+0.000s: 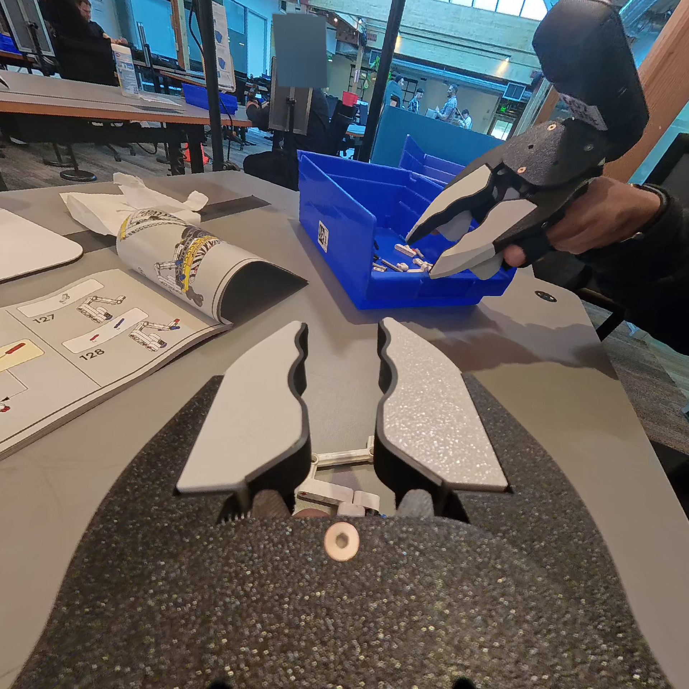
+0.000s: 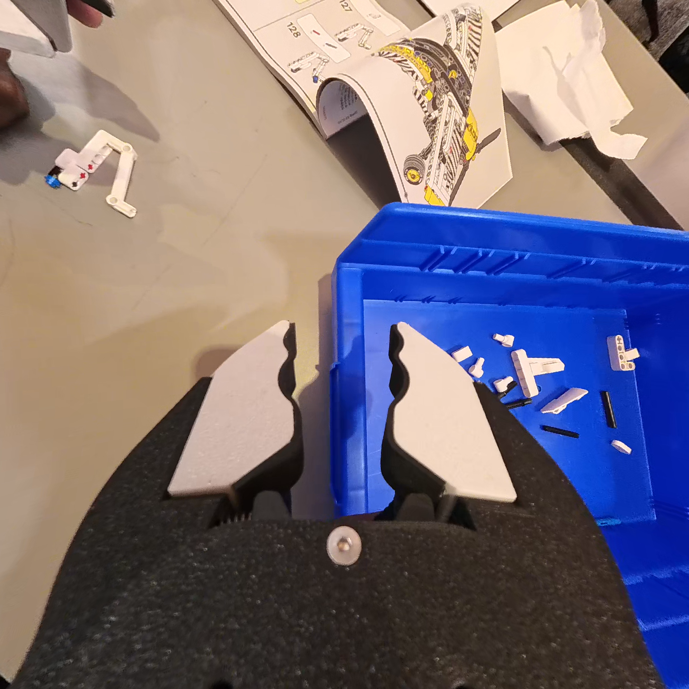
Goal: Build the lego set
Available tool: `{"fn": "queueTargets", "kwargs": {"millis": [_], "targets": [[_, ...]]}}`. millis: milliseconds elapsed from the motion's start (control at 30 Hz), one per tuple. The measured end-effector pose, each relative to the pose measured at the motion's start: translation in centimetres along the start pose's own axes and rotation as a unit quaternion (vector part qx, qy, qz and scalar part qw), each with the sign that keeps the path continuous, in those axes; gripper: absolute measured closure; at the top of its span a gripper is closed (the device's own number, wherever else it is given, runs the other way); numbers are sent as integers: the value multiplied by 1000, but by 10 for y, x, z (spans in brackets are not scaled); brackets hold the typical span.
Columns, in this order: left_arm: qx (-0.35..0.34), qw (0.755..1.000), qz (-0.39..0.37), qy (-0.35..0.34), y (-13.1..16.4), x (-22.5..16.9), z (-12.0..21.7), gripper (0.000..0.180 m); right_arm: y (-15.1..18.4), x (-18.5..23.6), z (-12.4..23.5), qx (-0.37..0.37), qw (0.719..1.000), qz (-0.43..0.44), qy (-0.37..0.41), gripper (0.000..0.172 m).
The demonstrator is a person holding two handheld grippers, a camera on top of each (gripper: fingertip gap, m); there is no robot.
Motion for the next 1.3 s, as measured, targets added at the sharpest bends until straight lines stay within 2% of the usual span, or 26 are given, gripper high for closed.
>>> {"fn": "queueTargets", "kwargs": {"millis": [700,833,1000,1100,1300], "targets": [[1,1000,-1,1,0,0,0,145,-2,-7,4,5,1000,4,9,124],[2,1000,-2,2,0,-1,0,145,-7,-46,15,15,997,18,67,128],[2,1000,-5,-1,0,-1,0,145,5,-111,22,69,991,-19,111,130],[2,1000,-3,-1,0,-1,0,145,12,-123,21,93,989,-20,110,131],[2,1000,0,-1,1,0,0,145,15,-120,13,107,990,-7,89,131]]}}
Point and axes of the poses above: each gripper's, where its closed fingertips meet, z back along the fingers, y out of its underside, x = y × z across the jaws, the point moved 5 cm from there along z, back along the fingers, and after that the axes turned 12 degrees about -z, right-handed, at the moved point
